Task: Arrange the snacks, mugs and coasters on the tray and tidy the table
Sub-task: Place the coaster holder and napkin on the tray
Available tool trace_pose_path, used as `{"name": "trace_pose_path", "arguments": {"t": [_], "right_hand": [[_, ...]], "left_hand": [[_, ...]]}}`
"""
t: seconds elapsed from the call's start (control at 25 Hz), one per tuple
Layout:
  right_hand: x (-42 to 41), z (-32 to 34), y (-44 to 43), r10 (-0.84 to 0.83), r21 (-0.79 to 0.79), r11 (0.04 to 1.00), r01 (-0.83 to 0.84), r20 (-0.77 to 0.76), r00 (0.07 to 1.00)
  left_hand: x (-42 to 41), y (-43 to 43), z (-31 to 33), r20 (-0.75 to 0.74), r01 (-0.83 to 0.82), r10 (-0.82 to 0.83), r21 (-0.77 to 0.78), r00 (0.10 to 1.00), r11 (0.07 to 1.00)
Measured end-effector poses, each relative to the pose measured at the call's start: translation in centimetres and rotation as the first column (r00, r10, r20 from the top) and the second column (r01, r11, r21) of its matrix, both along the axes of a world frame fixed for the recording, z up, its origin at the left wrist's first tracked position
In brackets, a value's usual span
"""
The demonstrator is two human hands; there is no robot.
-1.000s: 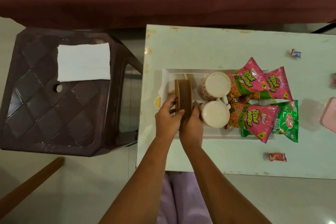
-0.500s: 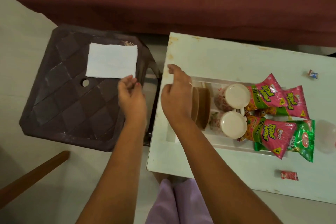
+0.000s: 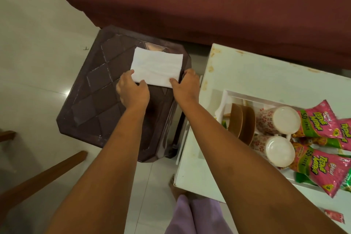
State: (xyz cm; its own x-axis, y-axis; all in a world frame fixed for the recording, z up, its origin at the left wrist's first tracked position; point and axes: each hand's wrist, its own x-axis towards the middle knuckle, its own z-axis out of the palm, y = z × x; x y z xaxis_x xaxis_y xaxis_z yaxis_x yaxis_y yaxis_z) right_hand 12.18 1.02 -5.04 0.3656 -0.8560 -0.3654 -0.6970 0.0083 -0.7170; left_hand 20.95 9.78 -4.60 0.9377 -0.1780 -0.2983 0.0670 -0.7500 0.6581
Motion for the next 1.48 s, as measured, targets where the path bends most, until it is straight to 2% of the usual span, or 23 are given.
{"name": "trace_pose_path", "arguments": {"t": [0.08, 0.2, 0.28, 0.44, 0.56, 0.68, 0.76, 0.84, 0.92, 1.04, 1.16, 1.28, 1.36, 1.48], "right_hand": [[0.3, 0.2, 0.0, -0.036, 0.005, 0.999, 0.036, 0.019, 0.999], [0.8, 0.6, -0.1, -0.081, 0.056, 0.995, 0.079, 0.026, 0.996], [0.9, 0.7, -0.7, -0.116, 0.156, 0.982, 0.109, 0.039, 0.992], [0.0, 0.4, -1.9, -0.235, 0.43, 0.885, 0.179, 0.08, 0.969], [-1.2, 0.0, -2.5, -0.206, 0.544, 0.829, 0.129, 0.082, 0.975], [-3.1, 0.5, -3.1, -0.245, 0.657, 0.748, 0.096, 0.138, 0.96], [-4.9, 0.9, -3.5, -0.297, 0.666, 0.739, 0.102, 0.186, 0.936], [-7.0, 1.1, -3.9, -0.333, 0.639, 0.763, 0.1, 0.255, 0.908], [-9.3, 1.5, -4.1, -0.35, 0.59, 0.799, 0.114, 0.303, 0.886], [-12.8, 1.9, -4.3, -0.398, 0.541, 0.822, 0.18, 0.318, 0.861], [-15.7, 1.9, -4.4, -0.488, 0.577, 0.776, 0.252, 0.298, 0.82], [-18.0, 1.2, -4.7, -0.53, 0.554, 0.764, 0.331, 0.245, 0.812], [-19.4, 1.0, -5.1, -0.495, 0.489, 0.807, 0.331, 0.254, 0.831], [-21.7, 0.9, -5.3, -0.344, 0.383, 0.899, 0.21, 0.324, 0.881]], "left_hand": [[0.2, -0.3, -0.4, 0.042, 0.107, -0.11, 0.084, 0.993, 0.991], [0.0, -0.8, -0.6, 0.066, 0.104, -0.107, 0.038, 0.992, 0.994], [-0.2, -1.2, -0.3, 0.101, 0.077, -0.086, 0.088, 0.991, 0.993], [-0.8, -1.7, -0.3, 0.007, 0.021, -0.021, 0.096, 1.0, 0.995], [-1.1, -1.9, -0.4, -0.069, -0.103, 0.098, -0.06, 0.993, 0.993], [-2.3, -2.1, 0.6, -0.17, -0.19, 0.154, -0.222, 0.973, 0.956], [-3.6, -2.1, 1.5, -0.301, -0.222, 0.117, -0.342, 0.947, 0.913], [-5.0, -2.4, 2.6, -0.441, -0.244, 0.029, -0.439, 0.897, 0.865], [-6.8, -2.8, 3.4, -0.518, -0.248, -0.051, -0.49, 0.854, 0.836], [-10.1, -3.6, 3.9, -0.53, -0.188, -0.127, -0.5, 0.838, 0.846], [-13.4, -4.1, 3.5, -0.573, -0.13, -0.206, -0.49, 0.793, 0.862], [-15.7, -4.7, 2.9, -0.623, -0.142, -0.196, -0.45, 0.757, 0.882], [-16.6, -5.0, 2.6, -0.646, -0.17, -0.165, -0.423, 0.745, 0.89], [-17.4, -5.2, 2.1, -0.648, -0.169, -0.207, -0.468, 0.733, 0.868]]}}
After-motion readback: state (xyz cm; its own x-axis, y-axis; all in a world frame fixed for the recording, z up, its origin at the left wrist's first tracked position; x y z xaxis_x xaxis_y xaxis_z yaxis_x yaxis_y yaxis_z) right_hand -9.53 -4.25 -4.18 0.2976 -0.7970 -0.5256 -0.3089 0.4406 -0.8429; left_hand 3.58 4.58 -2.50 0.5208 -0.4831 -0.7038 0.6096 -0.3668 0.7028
